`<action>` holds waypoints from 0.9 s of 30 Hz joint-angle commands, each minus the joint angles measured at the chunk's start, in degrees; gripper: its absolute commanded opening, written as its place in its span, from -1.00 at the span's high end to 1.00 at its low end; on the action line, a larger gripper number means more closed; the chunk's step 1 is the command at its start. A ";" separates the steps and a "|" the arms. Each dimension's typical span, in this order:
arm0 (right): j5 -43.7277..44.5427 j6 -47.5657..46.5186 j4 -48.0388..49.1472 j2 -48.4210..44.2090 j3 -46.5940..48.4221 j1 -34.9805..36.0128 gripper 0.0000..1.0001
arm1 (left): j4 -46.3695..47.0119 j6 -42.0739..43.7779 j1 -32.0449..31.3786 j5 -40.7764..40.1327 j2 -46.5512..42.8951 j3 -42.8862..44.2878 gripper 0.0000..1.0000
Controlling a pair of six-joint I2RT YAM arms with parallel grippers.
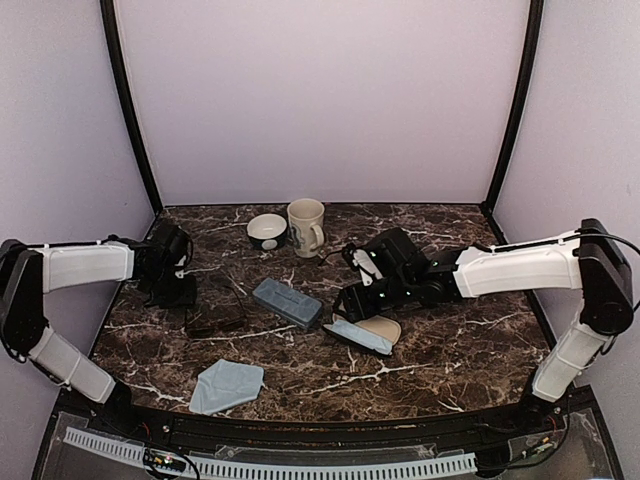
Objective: Organize the sunglasses
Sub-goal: Pick up the sunglasses from the center of the board.
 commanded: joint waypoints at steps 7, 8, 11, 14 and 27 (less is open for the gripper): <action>-0.15 -0.80 0.82 0.31 1.57 -0.10 -0.40 | 2.21 2.79 0.69 -1.01 6.43 3.73 0.40; -0.17 -0.81 0.81 0.38 1.57 -0.09 -0.40 | 2.34 3.02 0.75 -1.22 6.79 4.03 0.41; -0.27 -0.79 0.54 0.79 2.06 -0.08 -0.40 | 2.18 3.90 1.08 -1.61 8.24 5.33 0.46; -0.15 -0.88 0.38 0.85 2.36 -0.08 -0.40 | 2.07 4.55 1.47 -1.66 9.28 6.50 0.52; -0.10 -0.76 -0.17 1.10 2.93 -0.10 -0.39 | 2.32 5.25 1.88 -0.78 11.55 7.73 0.73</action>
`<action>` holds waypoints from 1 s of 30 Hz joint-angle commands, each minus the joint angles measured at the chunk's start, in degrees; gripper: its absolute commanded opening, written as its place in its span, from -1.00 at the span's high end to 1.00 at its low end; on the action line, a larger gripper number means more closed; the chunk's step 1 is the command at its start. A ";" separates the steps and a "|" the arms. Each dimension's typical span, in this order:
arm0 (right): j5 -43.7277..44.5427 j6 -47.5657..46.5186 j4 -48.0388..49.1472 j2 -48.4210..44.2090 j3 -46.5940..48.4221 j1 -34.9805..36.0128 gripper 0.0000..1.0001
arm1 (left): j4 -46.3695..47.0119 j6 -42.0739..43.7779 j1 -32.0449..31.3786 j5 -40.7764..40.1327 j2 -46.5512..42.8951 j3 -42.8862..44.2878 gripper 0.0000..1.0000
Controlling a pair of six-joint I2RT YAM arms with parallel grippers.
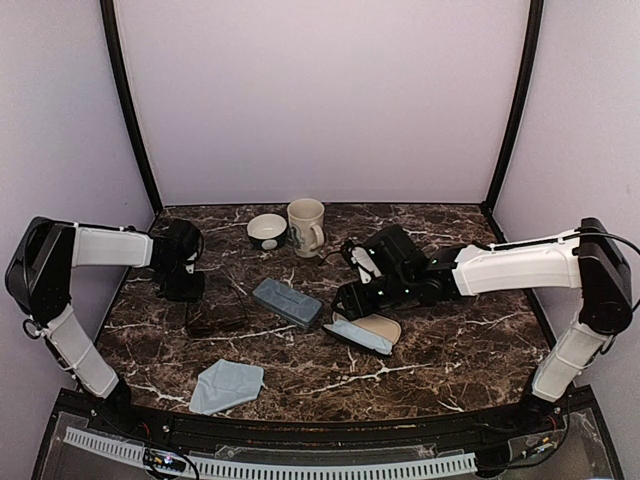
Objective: Organize the sunglasses
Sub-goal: Pick up the sunglasses from the center of the board.
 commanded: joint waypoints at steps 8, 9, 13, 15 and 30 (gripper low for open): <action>-0.39 -0.65 0.03 0.76 2.42 -0.07 -0.39 | -0.67 0.39 0.42 0.93 -2.54 1.06 0.89; -0.42 -0.82 -0.07 0.73 2.60 -0.10 -0.40 | -0.52 0.33 0.42 1.11 -3.12 1.00 0.92; -0.09 -1.75 -1.08 0.53 3.99 -0.06 -0.40 | -0.14 -0.14 0.30 2.92 -6.39 0.31 1.00; -0.16 -2.26 -1.32 0.44 4.89 -0.10 -0.40 | 0.45 -0.24 0.26 4.82 -8.59 -0.30 1.00; -9.19 -2.68 -0.54 4.93 19.40 -0.09 -0.38 | 1.34 -1.78 -12.50 3.07 -25.57 -0.91 1.00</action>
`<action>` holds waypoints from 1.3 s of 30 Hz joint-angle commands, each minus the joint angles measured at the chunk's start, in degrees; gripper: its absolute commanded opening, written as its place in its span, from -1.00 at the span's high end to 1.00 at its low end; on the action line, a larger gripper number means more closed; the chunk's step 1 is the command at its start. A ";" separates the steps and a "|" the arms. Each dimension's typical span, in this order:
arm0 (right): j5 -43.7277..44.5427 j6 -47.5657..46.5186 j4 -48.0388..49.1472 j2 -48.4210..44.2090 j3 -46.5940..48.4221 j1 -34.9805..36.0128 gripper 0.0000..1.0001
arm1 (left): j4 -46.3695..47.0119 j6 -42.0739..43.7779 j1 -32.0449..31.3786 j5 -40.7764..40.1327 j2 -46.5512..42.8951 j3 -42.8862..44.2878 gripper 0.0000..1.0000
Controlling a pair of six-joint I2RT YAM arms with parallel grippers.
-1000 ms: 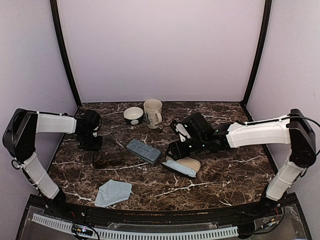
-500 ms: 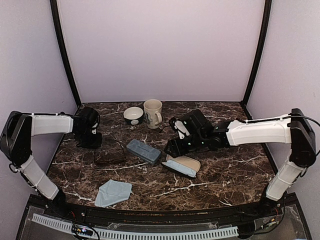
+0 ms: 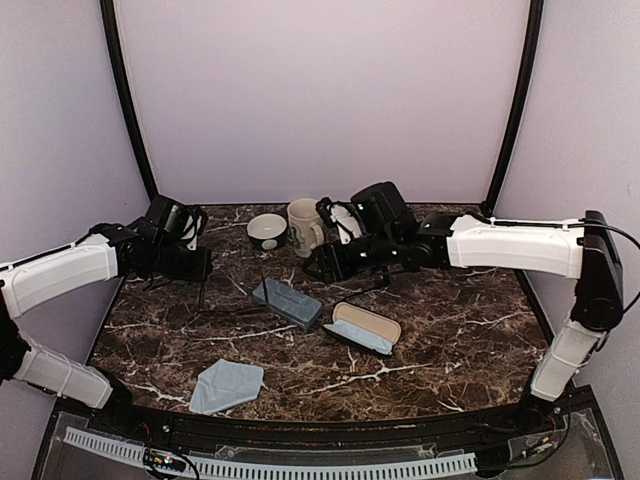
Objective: Organize the sunglasses
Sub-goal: Pick up the sunglasses from the center of the board, then fold the left temple of the sunglasses with the sunglasses.
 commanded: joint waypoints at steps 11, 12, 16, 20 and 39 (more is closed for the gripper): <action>-12.46 8.34 10.36 3.08 3.52 0.08 -0.09 | 4.72 -1.63 -7.71 -3.34 -8.22 -1.17 1.00; -12.61 8.55 10.42 3.26 3.64 0.26 -0.05 | 4.82 -1.44 -8.00 -3.49 -8.00 -1.01 1.00; -12.51 9.10 10.77 3.81 4.00 0.68 0.07 | 5.18 -1.04 -8.48 -3.50 -6.84 -0.07 1.00; -13.19 9.24 10.66 4.81 4.78 1.02 0.17 | 5.73 -0.78 -10.39 -3.58 -5.51 0.77 1.00; -14.83 9.53 11.35 7.26 5.99 2.62 0.63 | 6.45 -0.20 -11.78 -3.67 -3.45 1.82 1.00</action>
